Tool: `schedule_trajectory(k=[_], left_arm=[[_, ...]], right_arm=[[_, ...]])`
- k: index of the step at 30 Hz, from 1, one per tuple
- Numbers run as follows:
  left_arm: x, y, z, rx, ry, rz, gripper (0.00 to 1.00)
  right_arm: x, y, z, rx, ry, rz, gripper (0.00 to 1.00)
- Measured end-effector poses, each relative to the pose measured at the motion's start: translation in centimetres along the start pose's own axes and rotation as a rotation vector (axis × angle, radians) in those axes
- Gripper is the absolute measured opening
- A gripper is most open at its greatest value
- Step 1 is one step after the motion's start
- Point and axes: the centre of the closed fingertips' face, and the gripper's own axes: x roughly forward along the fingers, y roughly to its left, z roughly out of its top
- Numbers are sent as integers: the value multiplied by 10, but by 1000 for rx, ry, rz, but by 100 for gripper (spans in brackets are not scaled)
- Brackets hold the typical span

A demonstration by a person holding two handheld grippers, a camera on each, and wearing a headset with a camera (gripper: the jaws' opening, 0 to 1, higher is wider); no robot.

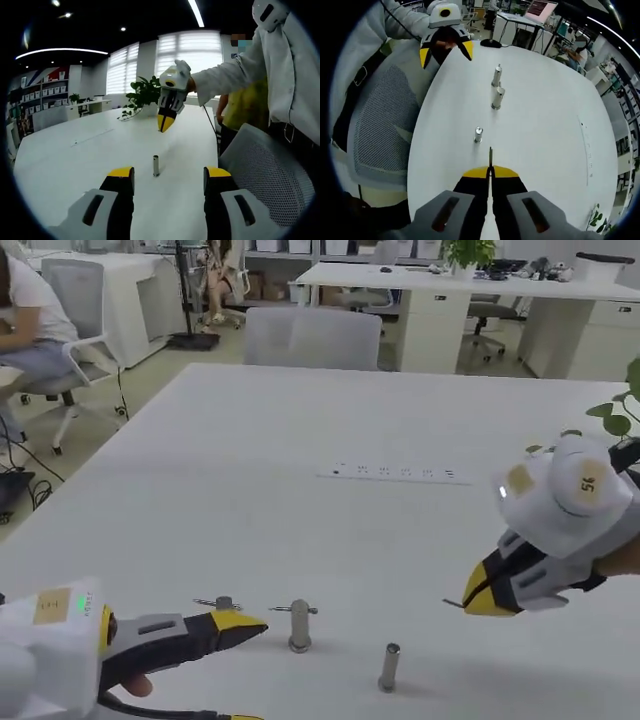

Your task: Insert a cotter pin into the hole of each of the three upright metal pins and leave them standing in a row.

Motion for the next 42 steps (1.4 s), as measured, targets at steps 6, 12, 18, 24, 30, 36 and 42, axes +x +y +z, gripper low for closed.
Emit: schedule_trajectory(k=[6,12,18,24,30,36,42], left_arm=[[8,-8,2,10,0,-32,55],[14,-13,4,16,-4,-48,53],[20,-20,4,38,7,-70,48],[27,-24,5,51,13,-84,43],[32,-26,5,62,23,-94,34],[38,-31,2,73,47,-110,25],[44,-37,3,94,57,-138,18]], right_arm=[[-1,18,14,-9,-12,13,1],[1,32,29,-18,-24,25,1],[9,49,49,-34,-47,47,1],[16,65,68,-56,-65,69,1],[19,72,80,-68,-74,82,1],[22,79,88,-87,-67,100,1],[24,86,89,-113,-46,127,1]])
